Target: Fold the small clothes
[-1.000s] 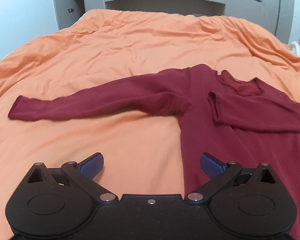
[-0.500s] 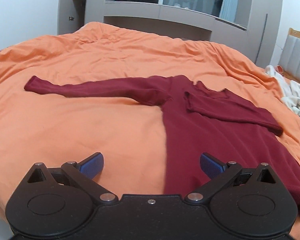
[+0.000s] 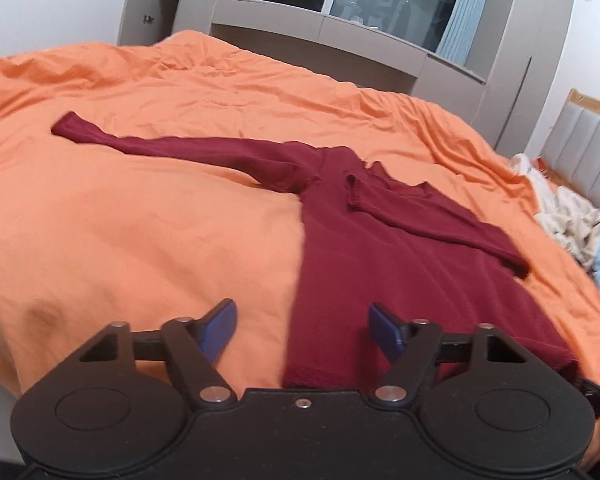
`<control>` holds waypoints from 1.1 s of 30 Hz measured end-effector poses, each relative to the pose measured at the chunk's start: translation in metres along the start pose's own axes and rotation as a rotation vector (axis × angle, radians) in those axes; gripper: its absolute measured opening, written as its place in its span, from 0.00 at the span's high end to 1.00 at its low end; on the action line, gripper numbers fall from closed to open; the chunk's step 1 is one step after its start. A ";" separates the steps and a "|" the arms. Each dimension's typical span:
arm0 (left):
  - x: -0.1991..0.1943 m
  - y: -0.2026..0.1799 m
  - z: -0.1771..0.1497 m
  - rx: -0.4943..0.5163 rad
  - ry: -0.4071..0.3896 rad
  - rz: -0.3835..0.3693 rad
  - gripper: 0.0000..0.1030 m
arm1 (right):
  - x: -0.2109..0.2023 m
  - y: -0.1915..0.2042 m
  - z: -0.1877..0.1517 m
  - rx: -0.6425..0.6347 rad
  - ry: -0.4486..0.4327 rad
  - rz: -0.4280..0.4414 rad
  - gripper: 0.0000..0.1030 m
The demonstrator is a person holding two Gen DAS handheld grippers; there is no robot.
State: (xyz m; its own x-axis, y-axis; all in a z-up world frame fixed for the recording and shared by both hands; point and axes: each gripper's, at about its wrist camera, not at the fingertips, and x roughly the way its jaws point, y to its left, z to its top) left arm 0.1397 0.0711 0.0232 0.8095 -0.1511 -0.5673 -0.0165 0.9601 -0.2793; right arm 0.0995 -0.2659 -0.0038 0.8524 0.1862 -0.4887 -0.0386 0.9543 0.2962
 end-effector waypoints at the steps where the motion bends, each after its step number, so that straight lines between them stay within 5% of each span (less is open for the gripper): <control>1: -0.001 -0.002 -0.001 -0.002 0.007 -0.015 0.37 | 0.000 0.000 0.000 -0.001 0.000 0.000 0.73; 4: 0.005 -0.007 -0.002 -0.010 0.043 -0.029 0.62 | -0.001 -0.002 0.002 -0.019 -0.009 -0.009 0.88; 6: 0.007 -0.007 -0.001 -0.033 0.054 -0.029 0.72 | -0.005 -0.003 0.005 -0.028 -0.028 -0.002 0.92; 8: 0.006 -0.006 0.002 -0.051 0.041 -0.020 0.94 | -0.010 -0.006 0.009 -0.037 -0.046 0.000 0.93; 15: -0.022 -0.002 0.014 -0.053 -0.059 0.016 0.95 | -0.033 -0.012 0.026 -0.057 -0.125 -0.018 0.95; 25: -0.060 0.011 0.016 -0.053 -0.063 0.000 0.95 | -0.072 -0.028 0.059 -0.060 -0.227 -0.044 0.95; 33: -0.056 0.004 0.002 0.013 0.006 0.005 0.93 | -0.058 -0.045 0.043 -0.074 -0.097 -0.087 0.95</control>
State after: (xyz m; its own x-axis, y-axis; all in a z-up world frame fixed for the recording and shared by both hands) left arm 0.0955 0.0841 0.0557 0.8057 -0.1481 -0.5735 -0.0129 0.9636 -0.2670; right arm 0.0745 -0.3297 0.0464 0.9003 0.0822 -0.4275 0.0023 0.9811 0.1934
